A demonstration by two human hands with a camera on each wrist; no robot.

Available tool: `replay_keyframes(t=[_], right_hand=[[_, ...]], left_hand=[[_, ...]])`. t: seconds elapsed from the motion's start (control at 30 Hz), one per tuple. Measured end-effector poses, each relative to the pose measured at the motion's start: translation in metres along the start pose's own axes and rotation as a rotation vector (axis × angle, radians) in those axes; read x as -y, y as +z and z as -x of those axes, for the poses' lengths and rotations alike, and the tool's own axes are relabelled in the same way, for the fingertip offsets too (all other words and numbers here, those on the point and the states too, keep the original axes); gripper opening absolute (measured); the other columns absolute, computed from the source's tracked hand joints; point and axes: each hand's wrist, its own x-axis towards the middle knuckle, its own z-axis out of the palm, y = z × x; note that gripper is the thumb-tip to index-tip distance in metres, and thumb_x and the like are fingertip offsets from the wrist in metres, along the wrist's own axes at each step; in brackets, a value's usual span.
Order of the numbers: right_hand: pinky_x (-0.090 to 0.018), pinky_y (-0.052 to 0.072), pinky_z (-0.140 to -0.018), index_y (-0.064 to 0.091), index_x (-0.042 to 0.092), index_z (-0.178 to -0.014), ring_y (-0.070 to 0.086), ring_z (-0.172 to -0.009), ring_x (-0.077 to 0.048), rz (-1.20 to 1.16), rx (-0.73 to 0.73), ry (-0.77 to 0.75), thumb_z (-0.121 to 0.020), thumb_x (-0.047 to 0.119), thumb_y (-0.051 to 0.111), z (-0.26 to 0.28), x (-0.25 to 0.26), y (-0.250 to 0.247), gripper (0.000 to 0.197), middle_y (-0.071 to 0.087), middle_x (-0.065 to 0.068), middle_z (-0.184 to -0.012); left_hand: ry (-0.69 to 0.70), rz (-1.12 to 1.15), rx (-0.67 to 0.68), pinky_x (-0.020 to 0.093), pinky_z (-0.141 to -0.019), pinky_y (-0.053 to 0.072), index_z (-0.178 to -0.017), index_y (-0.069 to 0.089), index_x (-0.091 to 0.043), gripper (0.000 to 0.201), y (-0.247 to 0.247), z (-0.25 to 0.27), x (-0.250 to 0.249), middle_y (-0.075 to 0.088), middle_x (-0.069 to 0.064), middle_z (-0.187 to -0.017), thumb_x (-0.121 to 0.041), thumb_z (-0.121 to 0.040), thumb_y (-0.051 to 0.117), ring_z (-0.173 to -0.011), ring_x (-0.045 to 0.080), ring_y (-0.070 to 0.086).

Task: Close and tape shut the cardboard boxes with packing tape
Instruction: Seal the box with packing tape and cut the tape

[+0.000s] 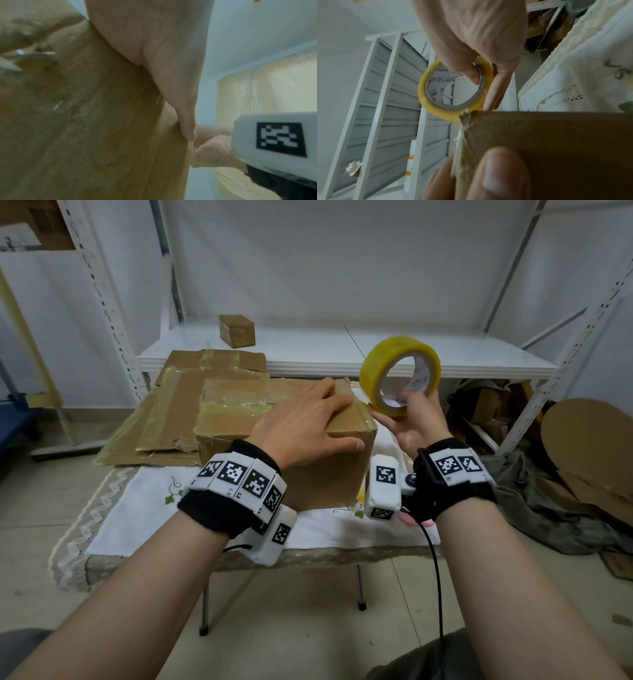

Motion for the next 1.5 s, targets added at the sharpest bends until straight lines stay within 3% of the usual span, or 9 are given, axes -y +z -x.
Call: replay_keyframes(t=[0.27,0.5,0.57,0.67,0.87,1.07,1.13,1.27,1.5], right_hand=[[-0.047,0.062,-0.056,0.039,0.018,-0.147,0.059,-0.116,-0.047,-0.016,0.003,0.092,-0.1,-0.004,0.047,-0.003,0.001,-0.009,0.053,0.048,-0.024,-0.143],[-0.042,0.059,-0.046,0.043,0.007,-0.143,0.069,-0.086,-0.038,-0.008,-0.024,0.167,-0.1,-0.003,0.05,-0.01,-0.003,-0.014,0.045,0.056,-0.025,-0.131],[-0.045,0.062,-0.055,0.045,0.006,-0.14,0.075,-0.074,-0.035,0.031,-0.037,0.185,-0.1,0.0,0.051,-0.014,-0.005,-0.016,0.041,0.063,-0.025,-0.117],[-0.046,0.063,-0.075,0.051,0.009,-0.135,0.074,-0.093,-0.034,0.116,-0.06,0.224,-0.097,0.012,0.057,-0.019,-0.008,-0.02,0.039,0.069,-0.022,-0.118],[-0.039,0.061,-0.056,0.062,0.013,-0.125,0.069,-0.1,-0.033,0.135,-0.072,0.207,-0.097,0.022,0.064,-0.019,0.001,-0.024,0.029,0.065,-0.015,-0.128],[-0.038,0.06,-0.05,0.061,0.013,-0.116,0.069,-0.098,-0.036,0.279,-0.07,0.184,-0.098,0.018,0.062,-0.021,0.001,-0.032,0.019,0.063,-0.018,-0.128],[-0.037,0.061,-0.054,0.062,0.013,-0.122,0.069,-0.102,-0.037,0.314,-0.075,0.175,-0.096,0.019,0.064,-0.022,0.0,-0.034,0.027,0.065,-0.019,-0.126],[-0.056,0.061,-0.078,0.065,0.014,-0.114,0.067,-0.106,-0.04,0.318,-0.089,0.14,-0.096,0.012,0.064,-0.026,0.002,-0.036,0.018,0.067,-0.019,-0.12],[-0.045,0.061,-0.065,0.06,0.008,-0.11,0.068,-0.107,-0.04,0.448,0.017,0.217,-0.097,-0.005,0.055,-0.023,-0.005,-0.042,0.019,0.065,-0.025,-0.122]], left_hand=[[0.045,-0.019,-0.001,0.039,-0.1,0.041,-0.151,0.034,-0.032,0.081,0.001,0.001,-0.001,0.033,-0.005,-0.144,-0.076,-0.084,0.049,-0.13,0.016,0.036],[0.113,-0.089,-0.008,0.038,-0.112,0.03,-0.15,0.036,-0.026,0.078,0.003,-0.001,-0.002,0.034,-0.006,-0.152,-0.073,-0.089,0.043,-0.137,0.018,0.03],[0.118,-0.108,0.001,0.038,-0.112,0.029,-0.15,0.037,-0.025,0.078,0.003,-0.002,-0.002,0.038,-0.004,-0.15,-0.073,-0.09,0.04,-0.136,0.019,0.032],[0.104,-0.101,0.023,0.037,-0.109,0.031,-0.152,0.034,-0.026,0.077,0.003,-0.003,0.0,0.042,-0.003,-0.148,-0.072,-0.091,0.04,-0.133,0.019,0.039],[0.124,-0.121,0.043,0.037,-0.107,0.033,-0.155,0.025,-0.031,0.078,0.001,-0.001,-0.001,0.046,-0.001,-0.142,-0.072,-0.09,0.037,-0.127,0.02,0.043],[0.059,-0.086,0.092,0.038,-0.093,0.043,-0.127,0.054,-0.023,0.076,-0.013,-0.027,-0.017,0.047,-0.004,-0.115,-0.076,-0.074,0.061,-0.106,0.017,0.043],[0.068,-0.062,0.089,0.035,-0.09,0.042,-0.116,0.053,-0.022,0.073,-0.01,-0.034,-0.02,0.043,-0.005,-0.114,-0.077,-0.069,0.066,-0.105,0.015,0.04],[0.073,0.047,0.055,0.028,-0.079,0.034,-0.113,0.047,-0.023,0.067,0.005,-0.033,-0.016,0.043,-0.009,-0.112,-0.07,-0.072,0.071,-0.1,0.011,0.041],[0.066,0.032,0.045,0.028,-0.081,0.029,-0.124,0.046,-0.025,0.072,0.006,-0.03,-0.014,0.05,-0.007,-0.113,-0.072,-0.074,0.067,-0.098,0.01,0.039]])
